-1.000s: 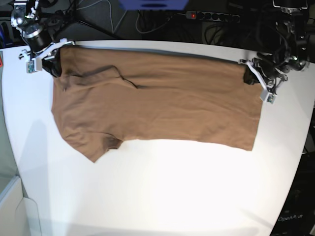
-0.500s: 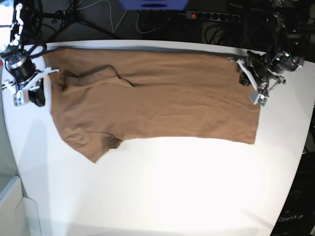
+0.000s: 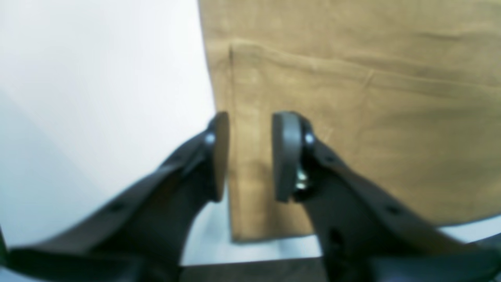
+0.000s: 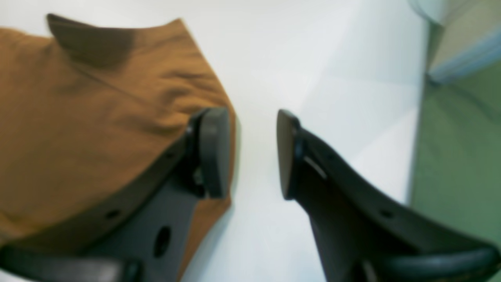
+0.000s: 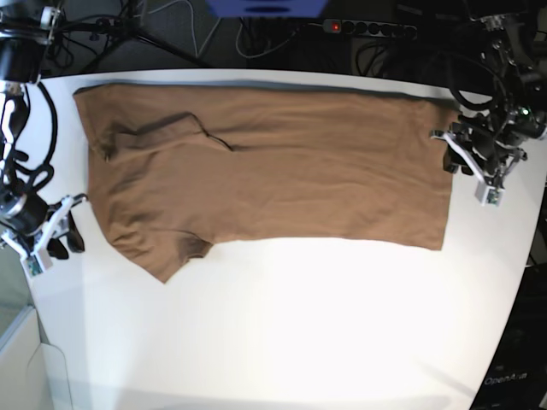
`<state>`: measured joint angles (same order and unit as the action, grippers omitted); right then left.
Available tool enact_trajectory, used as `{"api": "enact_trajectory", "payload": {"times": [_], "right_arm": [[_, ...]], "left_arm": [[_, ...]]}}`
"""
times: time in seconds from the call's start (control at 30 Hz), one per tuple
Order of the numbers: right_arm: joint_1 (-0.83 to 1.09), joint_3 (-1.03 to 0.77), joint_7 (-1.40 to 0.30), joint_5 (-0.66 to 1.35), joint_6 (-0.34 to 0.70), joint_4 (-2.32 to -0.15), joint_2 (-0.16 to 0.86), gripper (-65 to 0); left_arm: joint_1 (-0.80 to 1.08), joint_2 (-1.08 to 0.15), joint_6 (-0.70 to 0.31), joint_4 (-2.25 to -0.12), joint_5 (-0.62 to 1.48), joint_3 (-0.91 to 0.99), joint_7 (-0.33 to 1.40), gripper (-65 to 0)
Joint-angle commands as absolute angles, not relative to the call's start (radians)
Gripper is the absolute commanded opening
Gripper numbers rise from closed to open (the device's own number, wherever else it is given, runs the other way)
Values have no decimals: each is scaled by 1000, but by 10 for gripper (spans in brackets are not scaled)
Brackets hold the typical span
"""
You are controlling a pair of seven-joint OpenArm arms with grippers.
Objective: Fold the T-shirt properly
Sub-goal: 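Open both grippers and release the shirt edge, then move the right gripper to the sleeve corner on the opposite edge and grasp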
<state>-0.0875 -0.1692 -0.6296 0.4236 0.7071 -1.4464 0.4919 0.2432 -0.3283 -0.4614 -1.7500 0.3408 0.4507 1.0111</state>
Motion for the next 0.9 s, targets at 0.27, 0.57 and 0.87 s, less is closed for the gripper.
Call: {"api": "enact_trajectory", "payload": {"times": [0.27, 0.57, 0.87], "right_arm": [[-420, 90, -530, 433, 698, -1007, 487, -432], [-553, 305, -417, 433, 698, -762, 421, -429], [-690, 417, -217, 361, 698, -481, 378, -429]], "left_arm": [[257, -341, -461, -1756, 349, 542, 1000, -405], [254, -341, -461, -1779, 349, 549, 1098, -405], [257, -340, -461, -1782, 348, 549, 1104, -405]]}}
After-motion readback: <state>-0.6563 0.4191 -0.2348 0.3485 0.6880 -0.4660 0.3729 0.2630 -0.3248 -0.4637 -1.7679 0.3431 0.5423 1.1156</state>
